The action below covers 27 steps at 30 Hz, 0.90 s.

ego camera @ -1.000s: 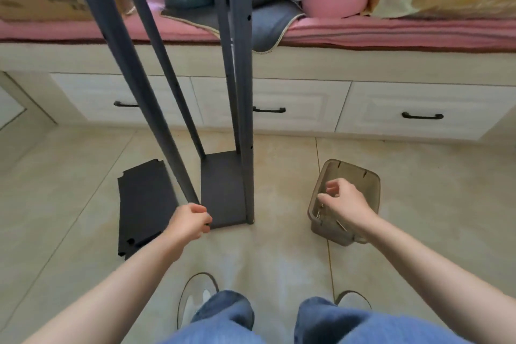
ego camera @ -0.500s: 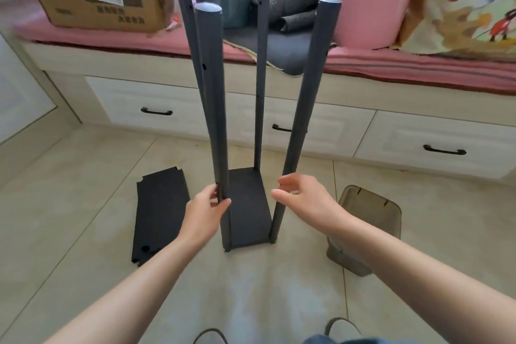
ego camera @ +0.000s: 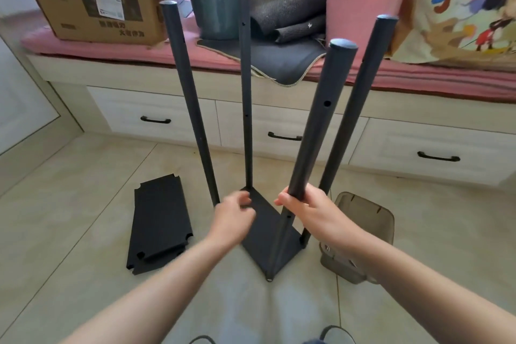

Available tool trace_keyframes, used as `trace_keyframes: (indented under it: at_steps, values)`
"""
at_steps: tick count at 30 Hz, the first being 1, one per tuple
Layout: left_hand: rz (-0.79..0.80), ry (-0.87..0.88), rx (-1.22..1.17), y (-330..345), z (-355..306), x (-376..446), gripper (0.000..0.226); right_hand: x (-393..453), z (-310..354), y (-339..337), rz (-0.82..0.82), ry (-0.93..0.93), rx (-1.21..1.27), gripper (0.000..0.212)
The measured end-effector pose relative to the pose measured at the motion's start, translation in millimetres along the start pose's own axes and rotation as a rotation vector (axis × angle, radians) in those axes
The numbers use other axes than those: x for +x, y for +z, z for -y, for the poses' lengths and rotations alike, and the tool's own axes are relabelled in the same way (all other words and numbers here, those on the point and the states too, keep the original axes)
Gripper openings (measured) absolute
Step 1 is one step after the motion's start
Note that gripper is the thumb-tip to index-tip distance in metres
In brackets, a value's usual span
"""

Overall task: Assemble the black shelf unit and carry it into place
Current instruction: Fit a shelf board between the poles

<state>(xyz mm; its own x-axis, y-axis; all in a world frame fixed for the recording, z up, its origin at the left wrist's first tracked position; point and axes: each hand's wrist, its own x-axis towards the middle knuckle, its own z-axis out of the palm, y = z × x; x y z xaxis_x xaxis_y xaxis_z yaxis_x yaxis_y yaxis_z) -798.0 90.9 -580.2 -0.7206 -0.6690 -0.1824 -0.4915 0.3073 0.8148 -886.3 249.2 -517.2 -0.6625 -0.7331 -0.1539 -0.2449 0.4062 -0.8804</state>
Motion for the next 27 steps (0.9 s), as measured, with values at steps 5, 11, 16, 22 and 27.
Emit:
trace_keyframes:
  at_steps: [5, 11, 16, 22, 27]
  values:
    - [-0.331, -0.215, -0.28, -59.4, -20.2, 61.7, 0.07, -4.6, -6.4, -4.8, 0.051, 0.002, 0.003, 0.026]
    - [-0.402, -0.033, -0.265, -90.4, -50.2, 105.4, 0.071, -9.0, -10.5, -16.7, 0.123, -0.004, -0.05, 0.022]
    - [-0.53, 0.009, -0.287, -85.0, -46.0, 100.9, 0.033, 1.1, -10.9, -32.7, 0.027, 0.014, -0.149, 0.021]
    - [-0.556, 0.126, -0.307, -79.1, -18.3, 69.2, 0.019, 25.0, -20.8, -51.8, -0.153, 0.084, -0.137, 0.023]
    - [-0.49, 0.226, -0.261, -70.9, -9.2, 47.0, 0.02, 34.7, -32.6, -53.0, -0.364, 0.057, -0.09, 0.015]
